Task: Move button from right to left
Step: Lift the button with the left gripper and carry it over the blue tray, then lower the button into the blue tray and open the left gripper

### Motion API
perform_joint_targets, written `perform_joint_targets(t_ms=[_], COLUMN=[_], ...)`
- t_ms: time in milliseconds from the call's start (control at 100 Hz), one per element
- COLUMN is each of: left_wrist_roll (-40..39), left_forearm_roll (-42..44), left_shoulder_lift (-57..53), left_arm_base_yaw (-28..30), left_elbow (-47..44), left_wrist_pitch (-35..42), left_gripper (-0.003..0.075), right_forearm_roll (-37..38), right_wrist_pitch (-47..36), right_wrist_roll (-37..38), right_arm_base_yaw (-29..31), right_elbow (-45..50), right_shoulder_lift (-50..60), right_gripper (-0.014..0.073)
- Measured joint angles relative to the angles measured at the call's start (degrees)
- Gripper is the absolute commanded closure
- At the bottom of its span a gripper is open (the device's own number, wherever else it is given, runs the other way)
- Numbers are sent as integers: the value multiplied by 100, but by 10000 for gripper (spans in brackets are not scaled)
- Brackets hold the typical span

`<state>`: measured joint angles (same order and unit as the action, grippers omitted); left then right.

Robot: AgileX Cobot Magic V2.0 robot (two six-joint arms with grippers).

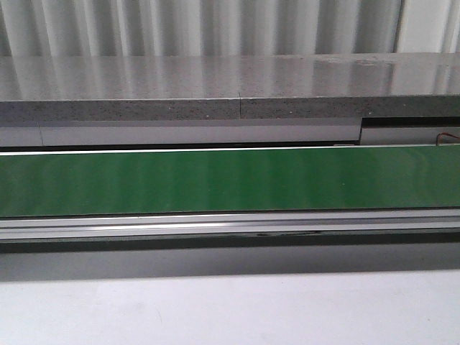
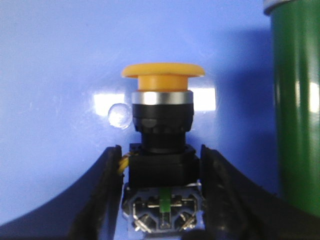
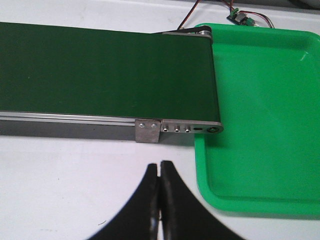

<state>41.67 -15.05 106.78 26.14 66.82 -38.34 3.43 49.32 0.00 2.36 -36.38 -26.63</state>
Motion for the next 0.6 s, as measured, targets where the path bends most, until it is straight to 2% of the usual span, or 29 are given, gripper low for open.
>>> perform_joint_targets(t_ms=[190, 250, 480, 600], left_wrist_roll=[73, 124, 186, 189], left_forearm_roll=[179, 194, 347, 478], left_shoulder_lift=[0, 0, 4, 4], left_arm_base_yaw=[0, 0, 0, 0], left_elbow=[0, 0, 0, 0], left_wrist_pitch=[-36, -46, -55, -55], left_gripper=[733, 700, 451, 370], right_forearm_roll=[0, 0, 0, 0], right_wrist_pitch=[0, 0, 0, 0], right_wrist_roll=[0, 0, 0, 0], right_arm_base_yaw=[0, 0, 0, 0], right_elbow=[0, 0, 0, 0], right_shoulder_lift=[0, 0, 0, 0], right_gripper=[659, 659, 659, 659])
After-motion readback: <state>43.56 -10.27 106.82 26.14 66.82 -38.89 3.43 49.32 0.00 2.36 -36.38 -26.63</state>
